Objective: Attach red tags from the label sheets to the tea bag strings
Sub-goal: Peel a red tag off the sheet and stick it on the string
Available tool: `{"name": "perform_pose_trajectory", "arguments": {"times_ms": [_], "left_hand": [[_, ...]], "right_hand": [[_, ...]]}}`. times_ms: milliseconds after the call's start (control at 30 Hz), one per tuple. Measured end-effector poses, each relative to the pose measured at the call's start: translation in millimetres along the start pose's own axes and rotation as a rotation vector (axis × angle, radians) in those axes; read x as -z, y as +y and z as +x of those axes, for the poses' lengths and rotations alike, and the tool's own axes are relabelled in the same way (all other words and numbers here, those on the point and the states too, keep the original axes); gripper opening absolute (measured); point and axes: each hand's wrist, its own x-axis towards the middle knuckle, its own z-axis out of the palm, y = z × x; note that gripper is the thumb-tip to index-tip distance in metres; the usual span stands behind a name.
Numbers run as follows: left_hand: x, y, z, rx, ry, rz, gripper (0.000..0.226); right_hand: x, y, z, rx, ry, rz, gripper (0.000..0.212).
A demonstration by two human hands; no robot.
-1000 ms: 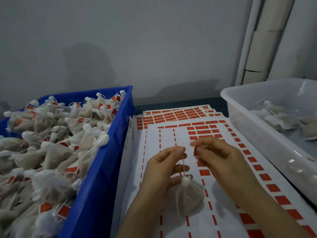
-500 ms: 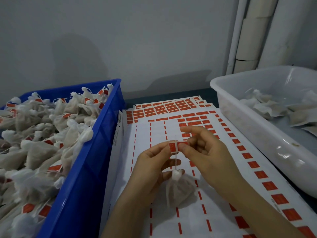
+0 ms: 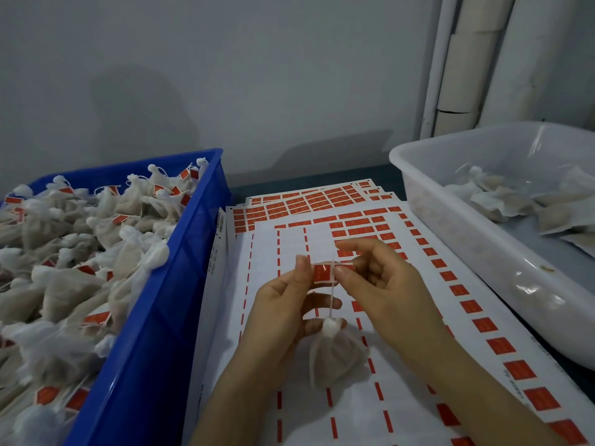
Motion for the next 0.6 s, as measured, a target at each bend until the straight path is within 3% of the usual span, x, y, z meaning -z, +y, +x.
{"name": "perform_pose_trajectory", "arguments": {"times_ms": [100, 233, 600], "left_hand": [[-2.7, -0.9, -1.6, -0.096, 0.027, 0.079, 0.031], [-3.7, -4.1, -2.1, -0.173, 0.076, 0.12, 0.018], [-6.6, -5.8, 0.6, -0.302, 0.155, 0.268, 0.032]], "right_hand": [[1.3, 0.9, 0.8, -0.007, 0.005, -0.026, 0.028], [1.4, 4.9, 1.4, -0.022, 0.004, -0.154, 0.014], [5.3, 4.3, 2.8, -0.045, 0.015, -0.163, 0.005]]}}
